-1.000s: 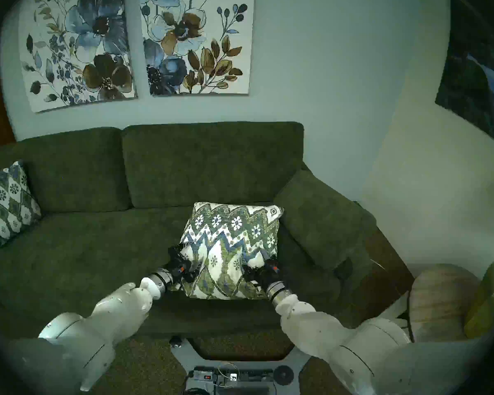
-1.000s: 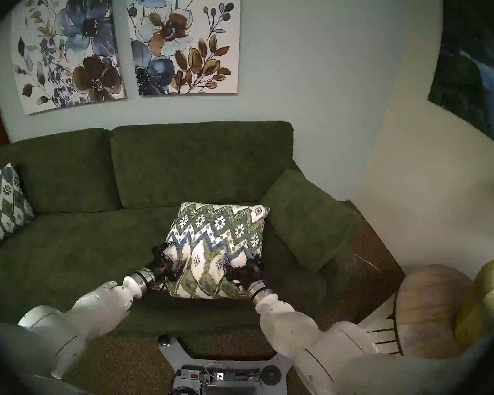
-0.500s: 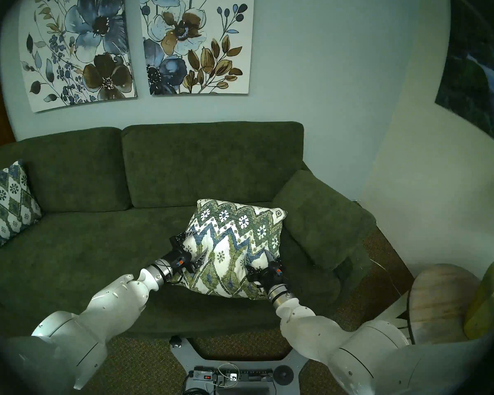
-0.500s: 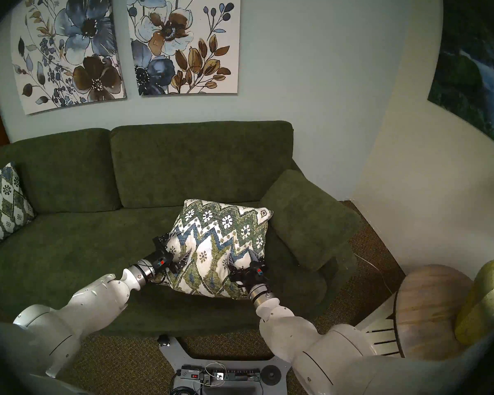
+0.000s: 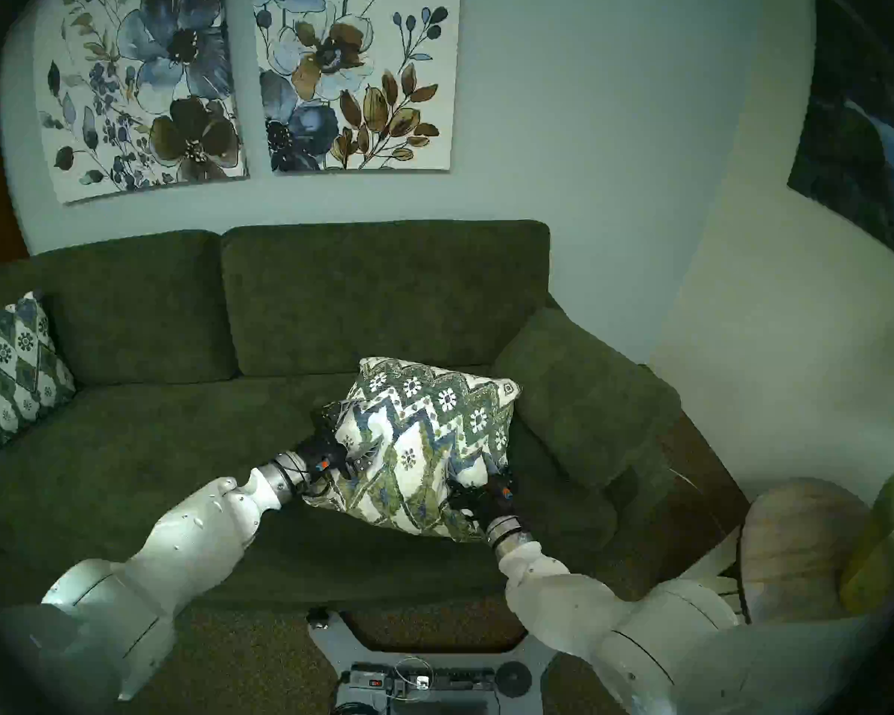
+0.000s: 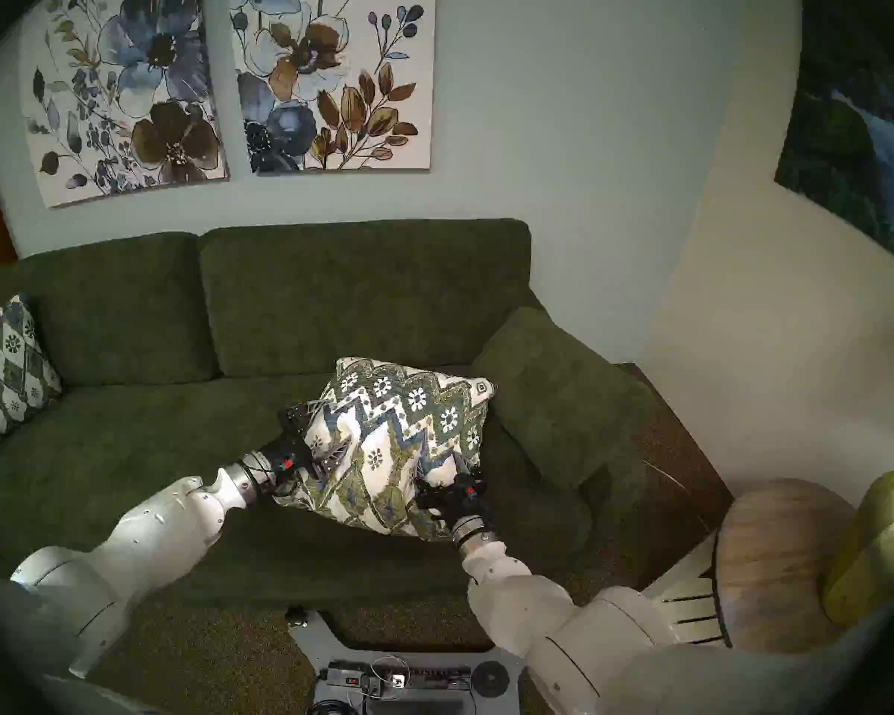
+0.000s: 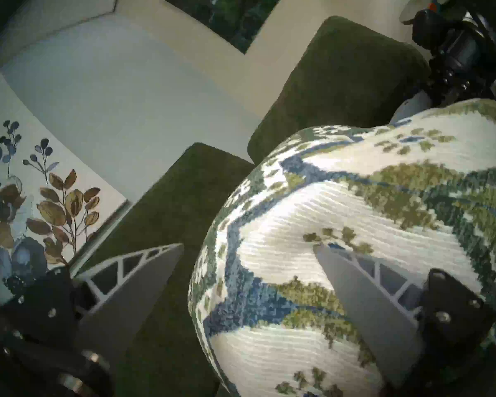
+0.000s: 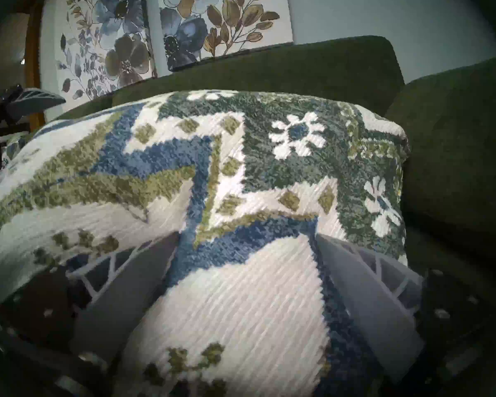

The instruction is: Fluff a cushion

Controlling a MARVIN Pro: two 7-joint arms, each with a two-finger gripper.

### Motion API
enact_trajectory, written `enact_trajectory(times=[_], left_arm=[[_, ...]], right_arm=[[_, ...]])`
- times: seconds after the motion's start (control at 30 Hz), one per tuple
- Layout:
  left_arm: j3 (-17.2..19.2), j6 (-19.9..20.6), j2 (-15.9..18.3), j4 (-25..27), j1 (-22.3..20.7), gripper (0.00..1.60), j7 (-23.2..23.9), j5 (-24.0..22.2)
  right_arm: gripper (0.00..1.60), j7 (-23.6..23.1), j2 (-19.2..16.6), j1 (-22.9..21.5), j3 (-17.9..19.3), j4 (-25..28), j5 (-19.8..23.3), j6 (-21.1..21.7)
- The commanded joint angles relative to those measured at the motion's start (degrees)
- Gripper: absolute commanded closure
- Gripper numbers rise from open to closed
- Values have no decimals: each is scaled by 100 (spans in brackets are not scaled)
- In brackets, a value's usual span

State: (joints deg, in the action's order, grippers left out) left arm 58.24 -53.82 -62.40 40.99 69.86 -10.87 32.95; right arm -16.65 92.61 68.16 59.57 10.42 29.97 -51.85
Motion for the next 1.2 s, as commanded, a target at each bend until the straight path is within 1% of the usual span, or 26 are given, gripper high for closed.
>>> enact_trajectory(times=[0.0,0.1,0.13,0.2,0.23,0.4,0.5,0.57,0.73,0.9,1.0,1.17], left_arm=[[48,-118,-10,620,-147,0,-213,90],[61,-118,6,781,-159,0,-251,162],[69,-118,14,876,-168,0,-268,201],[74,-118,6,878,-195,0,-275,215],[88,-118,16,991,-218,0,-292,254],[165,-118,26,1207,-415,0,-344,383],[252,-118,82,1467,-575,0,-353,523],[274,-118,94,1476,-623,0,-350,562],[436,-39,273,1719,-721,0,-322,779],[703,11,516,1979,-845,0,-403,847],[843,25,637,2151,-819,0,-455,877],[923,103,730,2189,-465,0,-490,869]], right_arm=[[0,-47,143,425,-149,-237,-97,183],[0,-32,110,435,-152,-245,-69,167],[0,-15,149,475,-154,-248,-55,151],[0,-23,96,455,-158,-250,-54,157],[0,-11,106,480,-161,-252,-43,148],[0,16,51,553,-164,-258,6,113],[0,54,28,629,-152,-258,69,58],[0,61,10,641,-150,-258,85,46],[0,80,-46,702,-156,-253,142,-8],[0,20,-60,760,-242,-260,107,3],[0,-3,-25,771,-302,-261,83,19],[0,-73,-21,761,-473,-261,3,106]])
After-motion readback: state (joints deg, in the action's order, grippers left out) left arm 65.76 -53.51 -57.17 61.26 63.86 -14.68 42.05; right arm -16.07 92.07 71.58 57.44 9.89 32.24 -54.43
